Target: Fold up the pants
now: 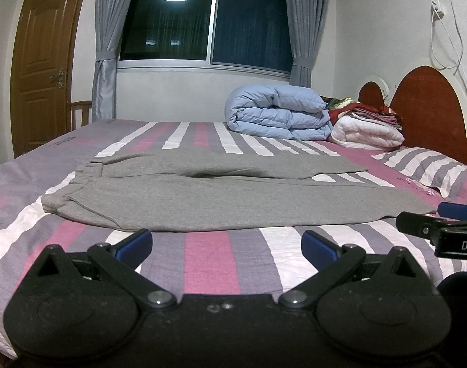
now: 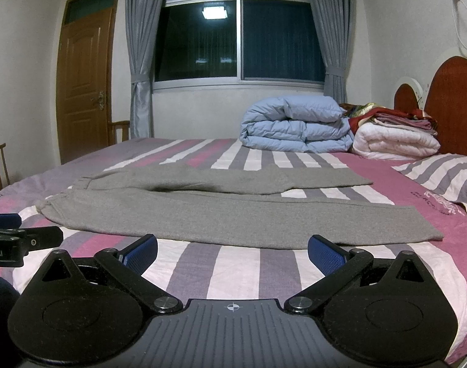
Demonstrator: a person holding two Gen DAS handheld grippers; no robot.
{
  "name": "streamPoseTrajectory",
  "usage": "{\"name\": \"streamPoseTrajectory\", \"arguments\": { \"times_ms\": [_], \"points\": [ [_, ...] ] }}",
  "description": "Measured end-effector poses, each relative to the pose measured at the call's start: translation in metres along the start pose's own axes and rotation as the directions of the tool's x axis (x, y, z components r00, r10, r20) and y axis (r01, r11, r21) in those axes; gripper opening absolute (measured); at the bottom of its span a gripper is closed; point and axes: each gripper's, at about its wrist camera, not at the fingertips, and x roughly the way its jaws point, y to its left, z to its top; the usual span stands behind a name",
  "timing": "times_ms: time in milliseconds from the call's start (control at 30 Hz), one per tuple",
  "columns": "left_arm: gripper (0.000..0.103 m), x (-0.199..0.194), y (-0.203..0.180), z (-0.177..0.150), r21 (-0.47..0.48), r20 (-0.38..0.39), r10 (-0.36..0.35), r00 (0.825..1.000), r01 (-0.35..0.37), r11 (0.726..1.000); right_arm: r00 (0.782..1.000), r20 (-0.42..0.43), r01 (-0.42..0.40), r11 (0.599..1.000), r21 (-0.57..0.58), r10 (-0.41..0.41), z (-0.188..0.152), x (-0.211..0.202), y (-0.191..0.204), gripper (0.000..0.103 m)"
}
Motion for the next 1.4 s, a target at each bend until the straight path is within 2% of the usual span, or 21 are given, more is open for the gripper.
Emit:
{"name": "streamPoseTrajectory", "arguments": {
  "times_ms": [267, 400, 467, 567, 700, 800, 867, 900, 967, 1100, 1133, 1233, 1300, 1400],
  "points": [
    [0.097, 0.000, -0.001, -0.001, 0.000, -0.003, 0.002, 1.000, -0.002, 1.000, 1.000, -0.002, -0.005, 1.000, 0.005, 0.005, -0.001, 0.000, -0.001, 0.103],
    [0.097, 0.003, 0.004, 0.003, -0.022, -0.022, -0.016, 1.000, 0.016, 1.000, 0.997, 0.005, -0.071, 0.997, 0.026, 0.071, 0.010, 0.000, -0.006, 0.103],
    [0.097, 0.007, 0.008, 0.010, 0.007, -0.024, -0.009, 1.000, 0.009, 1.000, 0.992, 0.024, -0.123, 0.992, 0.000, 0.123, 0.022, 0.005, -0.010, 0.103],
    [0.097, 0.017, 0.022, 0.026, 0.065, -0.006, 0.044, 0.999, -0.044, 0.997, 0.983, 0.081, -0.161, 0.986, -0.037, 0.164, 0.048, 0.017, -0.014, 0.103],
    [0.097, 0.042, 0.058, 0.060, 0.061, -0.019, 0.082, 0.996, -0.080, 0.995, 0.967, 0.111, -0.222, 0.973, -0.060, 0.228, 0.094, 0.045, -0.015, 0.103],
    [0.097, 0.060, 0.088, 0.091, 0.065, -0.035, 0.106, 0.994, -0.104, 0.992, 0.963, 0.122, -0.225, 0.967, -0.119, 0.239, 0.126, 0.067, -0.005, 0.103],
    [0.097, 0.071, 0.105, 0.109, 0.091, -0.029, 0.145, 0.989, -0.142, 0.986, 0.955, 0.179, -0.209, 0.965, -0.157, 0.236, 0.144, 0.080, 0.002, 0.103],
    [0.097, 0.077, 0.114, 0.119, 0.098, -0.025, 0.166, 0.986, -0.162, 0.982, 0.947, 0.187, -0.236, 0.960, -0.149, 0.261, 0.154, 0.087, 0.003, 0.103],
    [0.097, 0.089, 0.132, 0.134, 0.098, -0.012, 0.193, 0.981, -0.191, 0.977, 0.935, 0.151, -0.312, 0.947, -0.072, 0.320, 0.174, 0.113, 0.004, 0.103],
    [0.097, 0.125, 0.172, 0.154, 0.106, -0.034, 0.156, 0.987, -0.151, 0.983, 0.926, 0.034, -0.377, 0.921, 0.097, 0.375, 0.199, 0.180, 0.000, 0.103],
    [0.097, 0.137, 0.182, 0.156, 0.103, -0.047, 0.156, 0.987, -0.150, 0.983, 0.929, -0.012, -0.367, 0.925, 0.095, 0.370, 0.204, 0.200, 0.005, 0.103],
    [0.091, 0.184, 0.220, 0.159, 0.107, -0.118, 0.150, 0.981, -0.138, 0.985, 0.944, -0.062, -0.325, 0.946, 0.005, 0.325, 0.212, 0.249, 0.027, 0.103],
    [0.077, 0.216, 0.248, 0.157, 0.083, -0.179, 0.156, 0.971, -0.144, 0.986, 0.949, -0.103, -0.303, 0.952, -0.041, 0.297, 0.211, 0.288, 0.041, 0.103],
    [0.075, 0.257, 0.282, 0.156, 0.041, -0.222, 0.166, 0.961, -0.160, 0.986, 0.946, -0.152, -0.298, 0.952, -0.070, 0.285, 0.200, 0.342, 0.054, 0.103]
  ]
}}
